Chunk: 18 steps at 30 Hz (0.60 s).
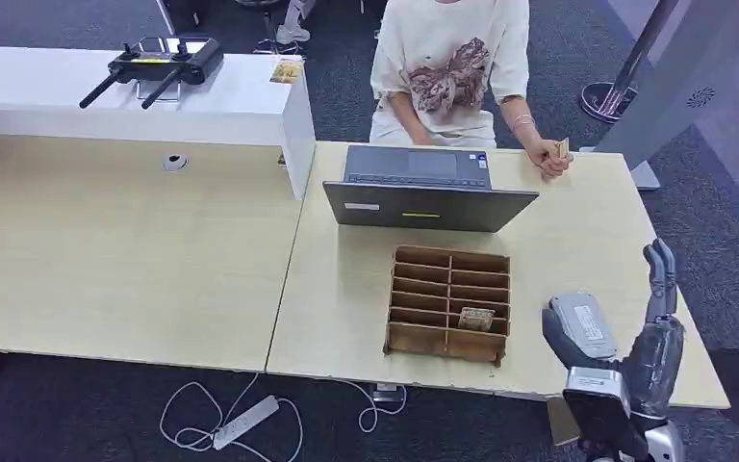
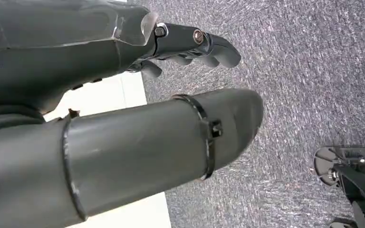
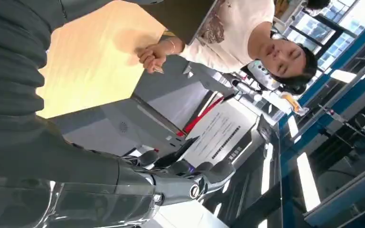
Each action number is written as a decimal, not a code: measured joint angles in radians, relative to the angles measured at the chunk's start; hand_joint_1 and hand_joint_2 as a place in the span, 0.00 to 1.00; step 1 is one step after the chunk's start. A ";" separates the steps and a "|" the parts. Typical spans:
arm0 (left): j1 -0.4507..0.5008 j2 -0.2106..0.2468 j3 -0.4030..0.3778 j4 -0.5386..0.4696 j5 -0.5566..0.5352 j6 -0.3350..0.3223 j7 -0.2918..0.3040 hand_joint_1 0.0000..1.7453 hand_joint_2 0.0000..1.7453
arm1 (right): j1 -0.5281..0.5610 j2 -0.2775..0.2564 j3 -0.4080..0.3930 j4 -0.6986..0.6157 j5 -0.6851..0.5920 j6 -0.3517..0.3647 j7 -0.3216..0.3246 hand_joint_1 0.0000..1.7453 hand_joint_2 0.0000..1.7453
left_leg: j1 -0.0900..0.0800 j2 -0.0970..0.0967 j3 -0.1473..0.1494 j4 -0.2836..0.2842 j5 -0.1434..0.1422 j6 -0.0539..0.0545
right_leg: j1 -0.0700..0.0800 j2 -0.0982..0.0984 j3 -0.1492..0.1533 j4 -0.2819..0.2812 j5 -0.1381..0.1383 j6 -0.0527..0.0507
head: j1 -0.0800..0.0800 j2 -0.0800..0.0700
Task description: Pass the card to the sensor for recognition and then transmit it.
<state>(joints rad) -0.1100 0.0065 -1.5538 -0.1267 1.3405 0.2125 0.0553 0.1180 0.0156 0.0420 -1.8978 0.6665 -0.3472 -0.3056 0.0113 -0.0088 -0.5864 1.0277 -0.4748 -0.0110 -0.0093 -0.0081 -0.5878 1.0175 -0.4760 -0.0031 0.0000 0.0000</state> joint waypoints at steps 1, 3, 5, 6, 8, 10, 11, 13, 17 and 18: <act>0.000 0.000 0.000 0.000 0.000 0.000 0.000 0.00 0.00 | 0.001 0.001 0.000 0.000 0.009 -0.003 0.001 0.00 1.00 | 0.000 0.000 0.000 0.000 0.000 0.000 | 0.000 0.000 0.000 0.000 0.000 0.000 | 0.000 0.000; 0.000 -0.002 0.000 0.000 0.000 0.000 0.000 0.00 0.00 | 0.005 0.006 0.000 0.000 0.025 -0.012 0.005 0.00 1.00 | 0.000 0.000 0.000 0.000 0.000 0.000 | 0.000 0.000 0.000 0.000 0.000 0.000 | 0.000 0.000; 0.000 -0.003 0.000 0.000 0.002 0.001 -0.001 0.00 0.00 | 0.009 0.009 0.000 0.000 0.033 -0.016 0.008 0.00 1.00 | 0.000 0.000 0.000 0.000 0.000 0.000 | 0.000 0.000 0.000 0.000 0.000 0.000 | 0.000 0.000; 0.000 -0.004 0.000 0.000 0.002 0.001 -0.002 0.00 0.00 | 0.011 0.010 0.000 0.000 0.034 -0.017 0.009 0.00 1.00 | 0.000 0.000 0.000 0.000 0.000 0.000 | 0.000 0.000 0.000 0.000 0.000 0.000 | 0.000 0.000; 0.000 -0.004 0.000 0.000 0.003 0.002 -0.002 0.00 0.00 | 0.014 0.012 0.000 0.000 0.046 -0.018 0.013 0.00 1.00 | 0.000 0.000 0.000 0.000 0.000 0.000 | 0.000 0.000 0.000 0.000 0.000 0.000 | 0.000 0.000; 0.000 -0.004 0.000 0.000 0.003 0.002 -0.003 0.00 0.00 | 0.016 0.013 0.000 0.000 0.074 -0.020 0.026 0.00 1.00 | 0.000 0.000 0.000 0.000 0.000 0.000 | 0.000 0.000 0.000 0.000 0.000 0.000 | 0.000 0.000; 0.000 -0.004 0.000 0.000 0.003 0.002 -0.003 0.00 0.00 | 0.016 0.013 0.000 0.000 0.090 -0.024 0.034 0.00 1.00 | 0.000 0.000 0.000 0.000 0.000 0.000 | 0.000 0.000 0.000 0.000 0.000 0.000 | 0.000 0.000; 0.000 -0.005 0.000 0.000 0.002 0.002 -0.003 0.00 0.00 | 0.017 0.013 0.000 0.000 0.119 -0.037 0.044 0.00 1.00 | 0.000 0.000 0.000 0.000 0.000 0.000 | 0.000 0.000 0.000 0.000 0.000 0.000 | 0.000 0.000; 0.000 -0.005 0.000 0.000 0.000 0.002 -0.003 0.00 0.00 | 0.017 0.013 0.000 0.000 0.225 -0.070 0.087 0.00 1.00 | 0.000 0.000 0.000 0.000 0.000 0.000 | 0.000 0.000 0.000 0.000 0.000 0.000 | 0.000 0.000; 0.000 -0.005 0.000 0.000 0.000 0.002 -0.003 0.00 0.00 | 0.017 0.013 0.000 0.000 0.242 -0.070 0.097 0.00 1.00 | 0.000 0.000 0.000 0.000 0.000 0.000 | 0.000 0.000 0.000 0.000 0.000 0.000 | 0.000 0.000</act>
<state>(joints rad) -0.1100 0.0019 -1.5537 -0.1267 1.3401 0.2144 0.0526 0.1348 0.0282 0.0420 -1.8978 0.9087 -0.4173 -0.2082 0.0112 -0.0086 -0.5864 1.0277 -0.4748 -0.0110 -0.0093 -0.0081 -0.5877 1.0175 -0.4760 -0.0031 0.0000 0.0000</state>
